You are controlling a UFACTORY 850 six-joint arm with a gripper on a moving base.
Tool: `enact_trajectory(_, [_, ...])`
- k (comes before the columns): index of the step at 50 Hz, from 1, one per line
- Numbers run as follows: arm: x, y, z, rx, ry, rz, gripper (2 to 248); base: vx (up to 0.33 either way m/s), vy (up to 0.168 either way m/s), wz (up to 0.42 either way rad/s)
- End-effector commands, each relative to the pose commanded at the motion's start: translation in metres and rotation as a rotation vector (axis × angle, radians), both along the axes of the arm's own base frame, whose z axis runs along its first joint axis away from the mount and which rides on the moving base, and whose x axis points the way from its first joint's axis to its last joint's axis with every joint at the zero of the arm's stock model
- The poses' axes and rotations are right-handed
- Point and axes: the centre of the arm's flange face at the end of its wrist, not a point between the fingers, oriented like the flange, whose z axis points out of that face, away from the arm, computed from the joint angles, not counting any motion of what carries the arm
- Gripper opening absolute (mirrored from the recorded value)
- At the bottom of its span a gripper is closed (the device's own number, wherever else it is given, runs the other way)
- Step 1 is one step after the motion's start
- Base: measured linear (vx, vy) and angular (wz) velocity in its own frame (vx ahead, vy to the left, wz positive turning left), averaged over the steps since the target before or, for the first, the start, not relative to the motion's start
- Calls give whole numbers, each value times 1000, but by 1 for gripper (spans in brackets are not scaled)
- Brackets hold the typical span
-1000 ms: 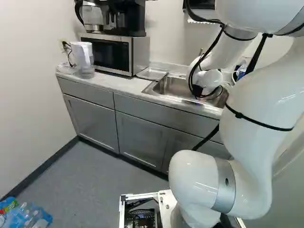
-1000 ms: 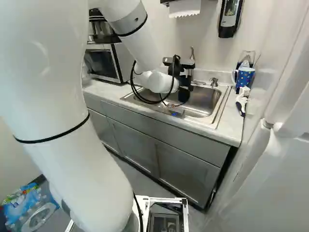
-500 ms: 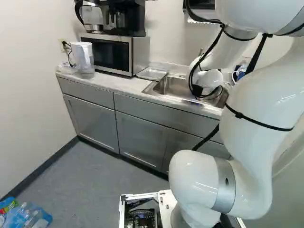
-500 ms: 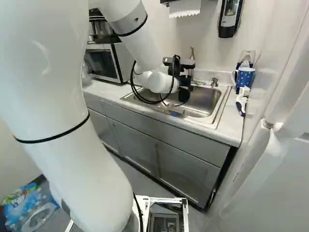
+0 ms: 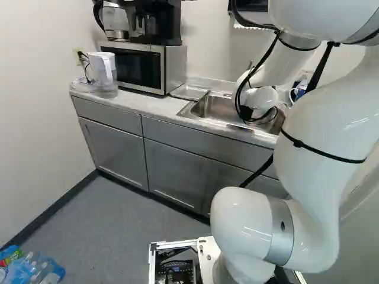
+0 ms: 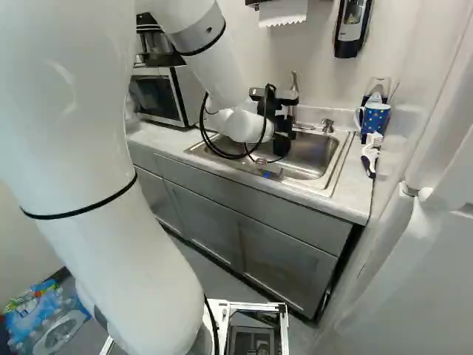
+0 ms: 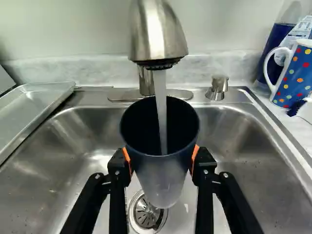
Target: Rinse the cup and place it in the tray
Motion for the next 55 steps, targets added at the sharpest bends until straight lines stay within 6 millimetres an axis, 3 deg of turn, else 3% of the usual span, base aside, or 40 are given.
enact_trajectory(55, [0, 0, 0, 0, 0, 0, 126, 0, 0, 0])
